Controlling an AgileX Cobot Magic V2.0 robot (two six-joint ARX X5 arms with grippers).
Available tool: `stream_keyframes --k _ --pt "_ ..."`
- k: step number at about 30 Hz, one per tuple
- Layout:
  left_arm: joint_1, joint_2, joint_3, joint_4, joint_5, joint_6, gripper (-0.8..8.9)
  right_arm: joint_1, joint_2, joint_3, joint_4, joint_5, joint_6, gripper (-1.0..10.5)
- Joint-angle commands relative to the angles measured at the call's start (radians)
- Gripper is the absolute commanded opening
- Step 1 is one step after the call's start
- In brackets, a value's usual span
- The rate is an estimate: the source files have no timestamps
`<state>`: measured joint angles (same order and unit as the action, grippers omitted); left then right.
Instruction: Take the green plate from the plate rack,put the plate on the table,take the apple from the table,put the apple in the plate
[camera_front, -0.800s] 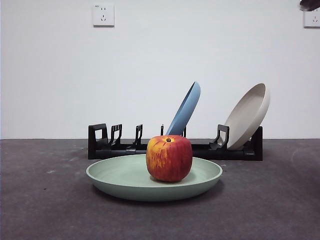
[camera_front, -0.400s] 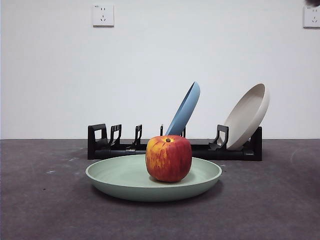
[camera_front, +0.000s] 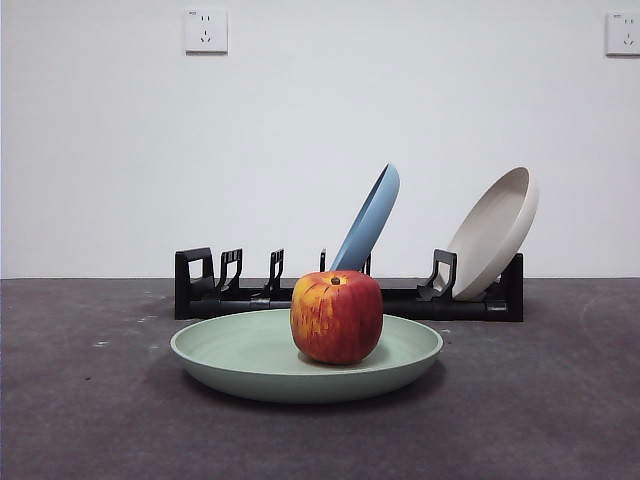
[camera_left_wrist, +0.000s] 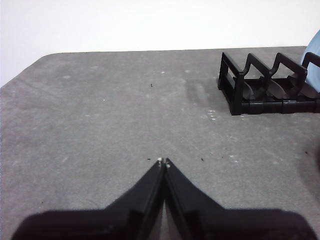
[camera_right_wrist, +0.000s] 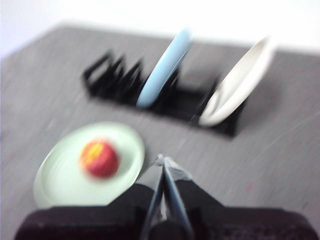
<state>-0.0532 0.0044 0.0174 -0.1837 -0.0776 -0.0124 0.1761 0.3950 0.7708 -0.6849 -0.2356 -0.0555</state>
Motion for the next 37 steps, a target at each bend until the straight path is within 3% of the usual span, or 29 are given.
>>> stream_keyframes --k 1,7,10,14,23,30,33,37 --pt "0.003 -0.002 -0.013 0.003 0.003 -0.011 -0.02 -0.059 -0.079 -0.147 0.161 0.000 0.046 0.0" --pt "0.003 -0.002 -0.013 0.003 0.002 -0.011 -0.02 -0.114 -0.235 -0.455 0.478 0.013 0.084 0.0" --pt "0.003 -0.002 -0.013 0.003 0.003 -0.011 -0.02 -0.118 -0.283 -0.552 0.548 0.074 0.088 0.0" --pt "0.003 -0.002 -0.013 0.003 0.003 -0.011 -0.02 -0.118 -0.336 -0.639 0.554 0.111 0.092 0.0" --pt "0.003 -0.002 -0.013 0.003 0.002 -0.011 -0.02 -0.118 -0.394 -0.756 0.549 0.111 0.126 0.0" --pt "0.003 -0.002 -0.013 0.003 0.003 -0.011 -0.02 -0.117 -0.394 -0.765 0.509 0.111 0.127 0.0" --pt "0.003 -0.002 -0.013 0.003 0.003 -0.011 -0.02 -0.117 -0.394 -0.765 0.513 0.111 0.180 0.0" --pt "0.003 -0.002 -0.013 0.003 0.003 -0.011 -0.02 -0.117 -0.394 -0.765 0.513 0.113 0.178 0.0"
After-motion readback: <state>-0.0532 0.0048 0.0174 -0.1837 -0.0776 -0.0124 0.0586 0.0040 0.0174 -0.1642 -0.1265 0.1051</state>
